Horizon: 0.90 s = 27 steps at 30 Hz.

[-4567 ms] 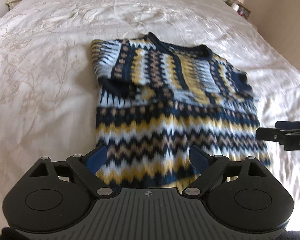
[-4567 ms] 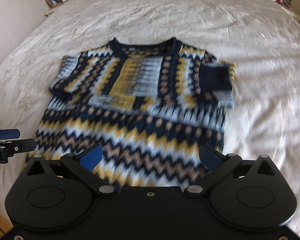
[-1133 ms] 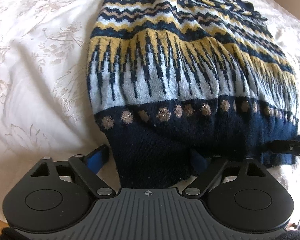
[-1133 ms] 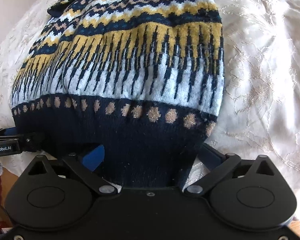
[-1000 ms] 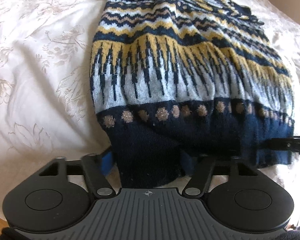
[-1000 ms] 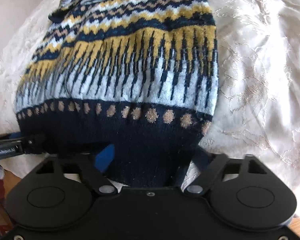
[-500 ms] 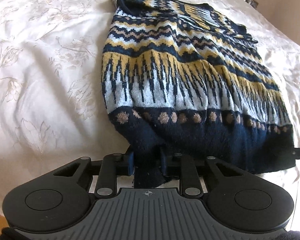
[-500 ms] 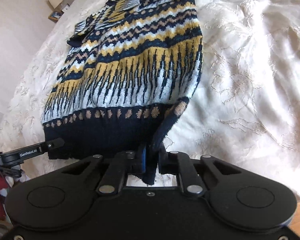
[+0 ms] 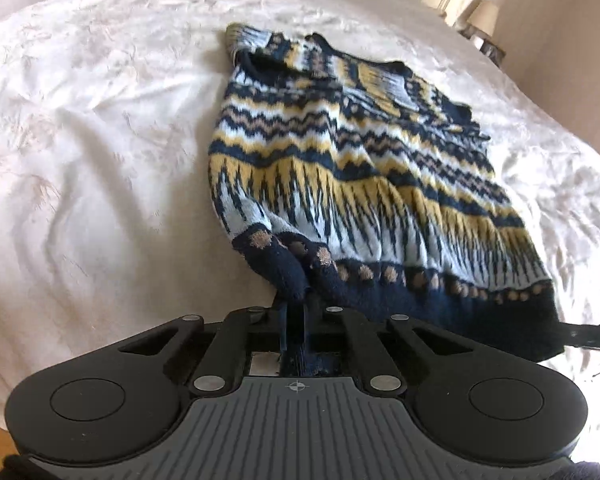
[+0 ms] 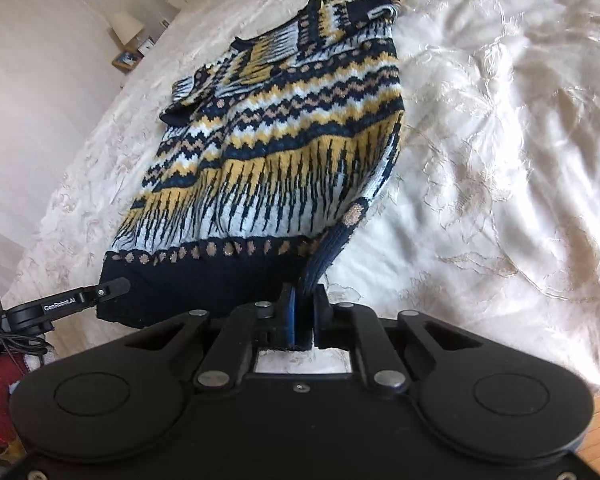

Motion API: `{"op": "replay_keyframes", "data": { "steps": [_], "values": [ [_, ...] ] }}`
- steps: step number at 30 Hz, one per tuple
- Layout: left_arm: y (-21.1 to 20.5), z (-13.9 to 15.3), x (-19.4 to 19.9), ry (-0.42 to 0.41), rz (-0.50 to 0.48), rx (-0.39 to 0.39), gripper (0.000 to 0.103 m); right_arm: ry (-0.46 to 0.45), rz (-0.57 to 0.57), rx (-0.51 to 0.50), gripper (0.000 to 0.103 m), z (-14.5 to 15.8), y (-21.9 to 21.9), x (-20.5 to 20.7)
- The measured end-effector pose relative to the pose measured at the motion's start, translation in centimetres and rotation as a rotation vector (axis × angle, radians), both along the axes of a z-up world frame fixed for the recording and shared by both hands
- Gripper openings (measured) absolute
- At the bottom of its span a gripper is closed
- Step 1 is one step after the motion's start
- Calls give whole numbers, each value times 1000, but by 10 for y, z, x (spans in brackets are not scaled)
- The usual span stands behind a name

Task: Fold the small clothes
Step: 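Lift the hem with both tools and carry it toward the collar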

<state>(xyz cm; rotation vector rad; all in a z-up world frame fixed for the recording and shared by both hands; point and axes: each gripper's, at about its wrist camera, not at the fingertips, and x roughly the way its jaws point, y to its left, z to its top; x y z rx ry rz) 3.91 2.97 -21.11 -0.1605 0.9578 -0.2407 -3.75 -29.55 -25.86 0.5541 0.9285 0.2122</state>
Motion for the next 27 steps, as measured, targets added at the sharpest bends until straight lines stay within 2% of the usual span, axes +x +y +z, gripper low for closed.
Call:
{"op": "replay_keyframes", "data": {
  "steps": [7, 15, 22, 27],
  "values": [
    [6, 21, 6, -45, 11, -60, 6, -10, -19, 17, 15, 5, 2, 0],
    [8, 52, 21, -89, -1, -86, 6, -115, -51, 93, 14, 39, -5, 11],
    [10, 86, 54, -166, -8, -103, 6, -206, -88, 132, 14, 74, -15, 40],
    [12, 99, 89, -195, -7, -121, 6, -242, -120, 141, 14, 91, -26, 74]
  ]
}}
